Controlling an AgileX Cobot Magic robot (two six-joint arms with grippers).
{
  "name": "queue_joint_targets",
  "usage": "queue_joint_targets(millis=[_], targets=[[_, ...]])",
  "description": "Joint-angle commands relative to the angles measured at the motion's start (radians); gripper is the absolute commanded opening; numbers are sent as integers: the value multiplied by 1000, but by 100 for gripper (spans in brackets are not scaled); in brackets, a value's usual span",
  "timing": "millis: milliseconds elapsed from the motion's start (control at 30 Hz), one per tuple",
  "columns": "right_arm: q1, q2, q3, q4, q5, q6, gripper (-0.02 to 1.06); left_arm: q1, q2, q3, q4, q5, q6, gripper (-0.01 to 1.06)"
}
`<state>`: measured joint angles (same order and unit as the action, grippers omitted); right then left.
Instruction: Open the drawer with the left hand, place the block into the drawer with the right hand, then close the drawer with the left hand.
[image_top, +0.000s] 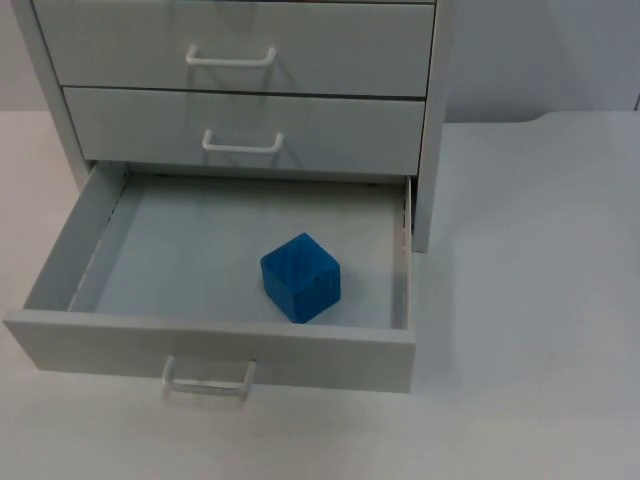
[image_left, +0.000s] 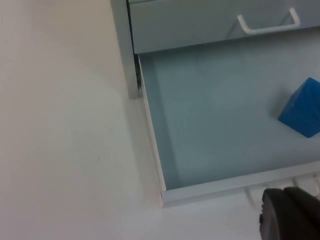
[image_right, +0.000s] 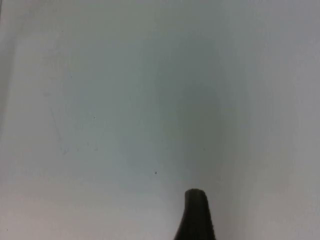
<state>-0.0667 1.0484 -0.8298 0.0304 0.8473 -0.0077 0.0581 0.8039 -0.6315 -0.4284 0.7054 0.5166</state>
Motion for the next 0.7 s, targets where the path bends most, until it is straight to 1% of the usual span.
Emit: queue_joint_targets(millis=[0, 33, 167, 200, 300, 367, 400, 467, 533, 567, 600, 633, 667], targets=[[-6, -5, 3, -1, -23, 0, 59, -31, -5, -1, 14, 16, 22, 0], [-6, -5, 3, -1, -23, 0, 59, -31, -5, -1, 14, 16, 22, 0], [-6, -5, 3, -1, -25, 0, 59, -138, 47, -1, 56, 23, 25, 0], [-6, -5, 3, -1, -25, 0, 59, -138, 47, -1, 56, 23, 25, 0], [-6, -5, 3, -1, -25, 0, 59, -240, 131, -5, 108, 23, -22, 0], [-6, -5, 3, -1, -25, 0, 59, -326, 195, -22, 180, 21, -74, 0], [-6, -5, 3, -1, -25, 0, 59, -326, 195, -22, 180, 21, -74, 0], [-6, -5, 3, -1, -25, 0, 59, -414, 266, -43, 287, 19, -150, 0], [-6, -5, 3, -1, -25, -4, 59, -512, 332, -62, 421, 19, -262, 0], [-6, -5, 3, -1, -25, -4, 59, -512, 332, -62, 421, 19, -262, 0], [-6, -5, 3, -1, -25, -8, 59, -553, 368, -61, 471, 19, -309, 0], [-6, -5, 3, -1, -25, -8, 59, -599, 404, -61, 527, 19, -345, 0], [-6, -5, 3, -1, -25, -8, 59, -665, 452, -61, 598, 21, -402, 0]])
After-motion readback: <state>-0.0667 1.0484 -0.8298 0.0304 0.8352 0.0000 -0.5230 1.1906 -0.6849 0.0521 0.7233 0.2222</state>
